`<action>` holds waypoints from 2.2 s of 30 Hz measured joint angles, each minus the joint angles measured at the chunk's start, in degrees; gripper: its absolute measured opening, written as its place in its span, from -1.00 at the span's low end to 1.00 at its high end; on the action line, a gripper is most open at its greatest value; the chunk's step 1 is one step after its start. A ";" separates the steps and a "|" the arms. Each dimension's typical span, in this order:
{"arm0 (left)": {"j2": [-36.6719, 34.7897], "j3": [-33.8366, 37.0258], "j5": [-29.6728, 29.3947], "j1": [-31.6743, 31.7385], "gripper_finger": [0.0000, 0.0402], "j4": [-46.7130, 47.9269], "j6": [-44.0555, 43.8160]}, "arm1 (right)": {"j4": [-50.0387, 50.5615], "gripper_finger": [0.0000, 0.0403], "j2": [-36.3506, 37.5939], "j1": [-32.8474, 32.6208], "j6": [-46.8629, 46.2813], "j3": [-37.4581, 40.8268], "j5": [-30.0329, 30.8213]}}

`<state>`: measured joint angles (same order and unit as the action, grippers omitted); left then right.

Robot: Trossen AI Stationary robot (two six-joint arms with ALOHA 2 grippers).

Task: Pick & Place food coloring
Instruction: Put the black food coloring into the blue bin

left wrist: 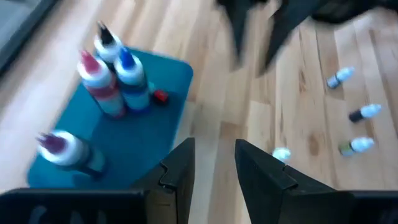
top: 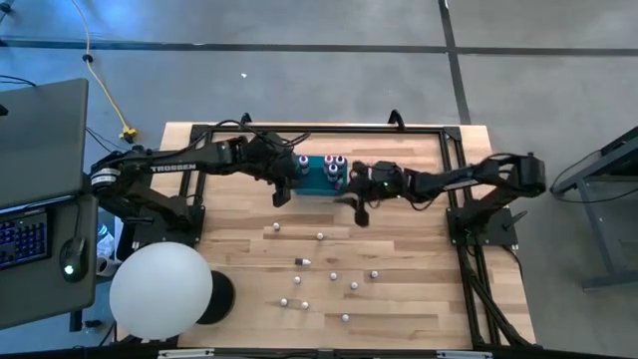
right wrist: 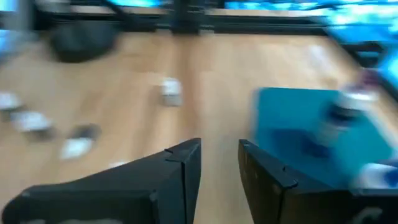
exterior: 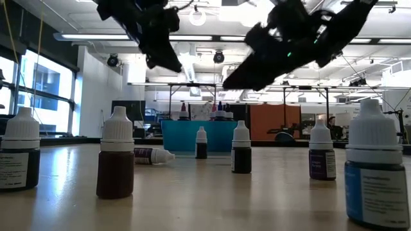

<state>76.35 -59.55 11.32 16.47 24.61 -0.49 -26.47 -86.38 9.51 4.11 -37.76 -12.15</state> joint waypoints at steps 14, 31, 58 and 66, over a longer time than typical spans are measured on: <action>3.52 -0.15 -6.62 -2.22 -0.44 -1.43 0.13 | -15.37 -0.51 -16.50 -11.03 -4.93 -3.21 4.56; 2.48 -0.42 -7.44 -2.38 -0.44 -0.94 1.59 | -1.77 -0.51 -28.42 -11.84 -5.61 -14.91 6.53; 2.48 -0.42 -7.40 -2.38 -0.44 -1.82 0.40 | 53.70 -0.51 5.43 -19.33 -7.48 -10.43 12.61; 2.48 -0.42 -7.35 -2.38 -0.44 -2.19 -0.25 | 39.63 -0.51 5.13 -22.24 -16.81 0.93 11.59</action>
<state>78.83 -59.96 3.97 14.09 22.42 -0.73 13.16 -81.25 -12.73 -12.70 -36.82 -0.56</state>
